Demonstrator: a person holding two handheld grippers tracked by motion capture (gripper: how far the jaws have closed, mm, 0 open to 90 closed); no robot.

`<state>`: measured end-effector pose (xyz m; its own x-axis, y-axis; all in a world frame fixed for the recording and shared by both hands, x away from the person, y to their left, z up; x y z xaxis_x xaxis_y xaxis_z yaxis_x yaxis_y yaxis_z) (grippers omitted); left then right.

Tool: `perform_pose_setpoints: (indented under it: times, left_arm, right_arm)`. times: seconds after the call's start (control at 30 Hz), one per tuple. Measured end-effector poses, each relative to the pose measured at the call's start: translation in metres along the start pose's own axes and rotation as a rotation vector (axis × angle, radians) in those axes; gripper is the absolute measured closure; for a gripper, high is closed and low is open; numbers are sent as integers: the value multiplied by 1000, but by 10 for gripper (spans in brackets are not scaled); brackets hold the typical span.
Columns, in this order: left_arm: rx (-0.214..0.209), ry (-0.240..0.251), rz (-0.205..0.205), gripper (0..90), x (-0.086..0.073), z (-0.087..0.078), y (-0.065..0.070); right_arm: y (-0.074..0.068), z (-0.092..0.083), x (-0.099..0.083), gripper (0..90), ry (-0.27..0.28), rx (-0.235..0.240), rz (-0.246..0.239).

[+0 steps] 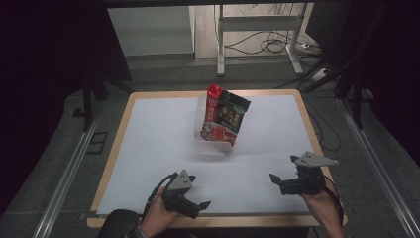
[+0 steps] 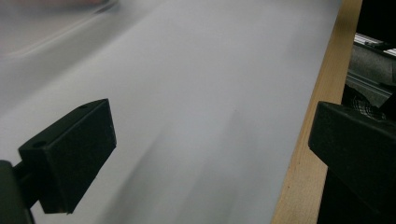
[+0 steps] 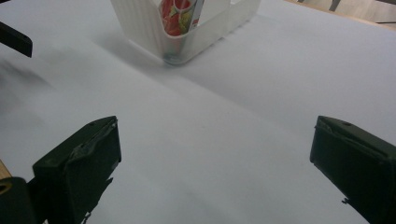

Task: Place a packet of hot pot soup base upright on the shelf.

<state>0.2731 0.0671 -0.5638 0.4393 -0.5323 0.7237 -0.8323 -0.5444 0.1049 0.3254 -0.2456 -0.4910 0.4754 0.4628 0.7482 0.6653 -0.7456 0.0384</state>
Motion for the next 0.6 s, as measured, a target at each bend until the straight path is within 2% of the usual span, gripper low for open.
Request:
perform_pose_setpoints:
  times: [0.23,0.6]
  left_arm:
    - [0,-5,1,7,0,1,0]
    - [0,-7,-2,7,-1,1,0]
  right_arm:
    - [1,-8,-8,23,-9,-10,12]
    - [6,-22,-23,24,-10,-57,21]
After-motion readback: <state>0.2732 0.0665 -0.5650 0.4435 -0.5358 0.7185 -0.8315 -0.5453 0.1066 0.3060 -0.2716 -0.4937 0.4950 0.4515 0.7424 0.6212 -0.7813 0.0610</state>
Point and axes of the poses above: each handheld gripper's, and its own axes: z roughly forward along the jaws, x roughly out of its top, y roughly to its right, the point moved 6 cm from there along z, roughly forward along the jaws, and after that the axes turned 7 degrees about -y, right-handed, at the moved point
